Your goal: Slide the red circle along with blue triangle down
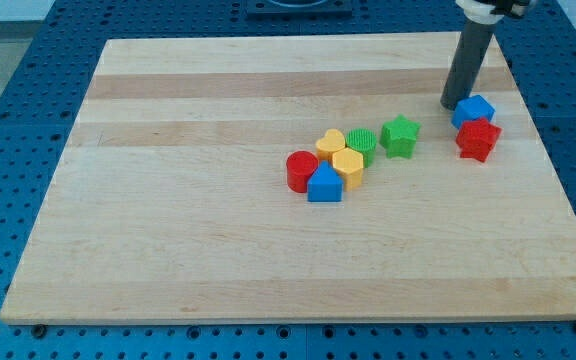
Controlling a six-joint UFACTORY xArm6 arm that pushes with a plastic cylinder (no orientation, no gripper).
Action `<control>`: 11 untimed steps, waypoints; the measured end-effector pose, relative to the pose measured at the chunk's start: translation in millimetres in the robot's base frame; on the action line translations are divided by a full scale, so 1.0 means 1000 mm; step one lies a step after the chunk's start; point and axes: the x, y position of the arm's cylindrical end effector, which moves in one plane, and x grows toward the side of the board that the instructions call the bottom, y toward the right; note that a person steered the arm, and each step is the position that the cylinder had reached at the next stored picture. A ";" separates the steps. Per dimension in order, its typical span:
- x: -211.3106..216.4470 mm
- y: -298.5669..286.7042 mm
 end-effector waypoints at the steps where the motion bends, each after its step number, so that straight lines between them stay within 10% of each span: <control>1: 0.004 -0.002; 7: 0.053 -0.215; 11: 0.115 -0.217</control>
